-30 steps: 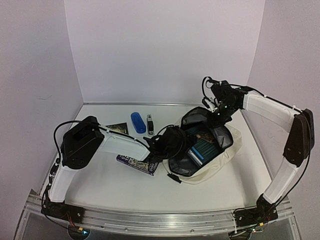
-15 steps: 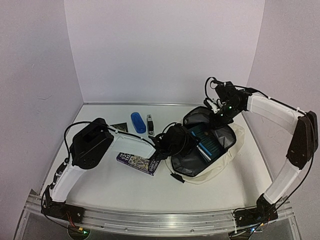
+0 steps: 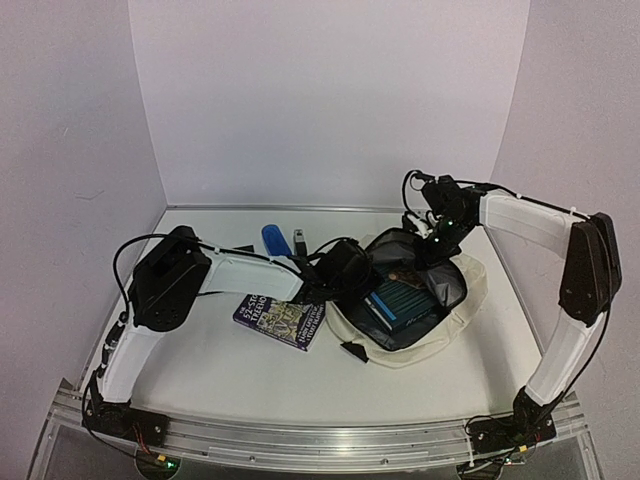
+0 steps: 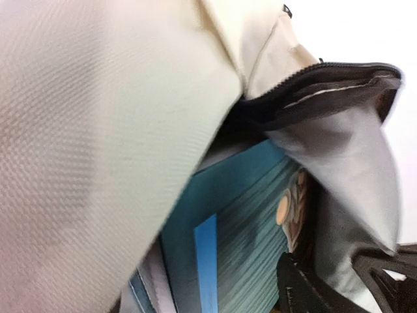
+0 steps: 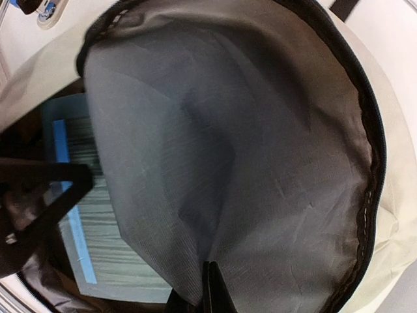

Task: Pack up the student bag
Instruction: Place the book in the student bag, then pick up the book from the center of the board.

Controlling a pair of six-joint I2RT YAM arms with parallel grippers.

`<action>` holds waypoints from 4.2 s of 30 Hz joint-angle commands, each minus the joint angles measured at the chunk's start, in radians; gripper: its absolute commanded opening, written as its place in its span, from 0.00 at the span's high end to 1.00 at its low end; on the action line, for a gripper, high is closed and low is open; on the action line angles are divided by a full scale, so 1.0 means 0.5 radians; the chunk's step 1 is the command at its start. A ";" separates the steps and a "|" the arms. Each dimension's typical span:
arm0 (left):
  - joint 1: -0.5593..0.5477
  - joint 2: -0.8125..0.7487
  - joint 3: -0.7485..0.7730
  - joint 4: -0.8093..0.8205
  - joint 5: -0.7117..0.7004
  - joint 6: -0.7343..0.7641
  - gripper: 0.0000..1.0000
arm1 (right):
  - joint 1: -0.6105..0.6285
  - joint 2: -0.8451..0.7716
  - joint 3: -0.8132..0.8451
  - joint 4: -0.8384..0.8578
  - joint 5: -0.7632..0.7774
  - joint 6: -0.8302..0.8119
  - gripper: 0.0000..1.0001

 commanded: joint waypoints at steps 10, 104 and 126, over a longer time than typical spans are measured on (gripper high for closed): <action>0.003 -0.318 -0.117 -0.257 -0.011 0.195 0.18 | -0.030 -0.013 0.015 0.084 -0.056 0.015 1.00; 0.981 -1.152 -1.275 -0.469 0.784 1.460 0.00 | 0.977 0.491 0.162 0.503 -0.661 0.509 0.15; 0.790 -1.322 -1.512 -0.103 1.062 1.468 0.36 | 0.982 0.865 0.310 0.507 -0.426 0.496 0.33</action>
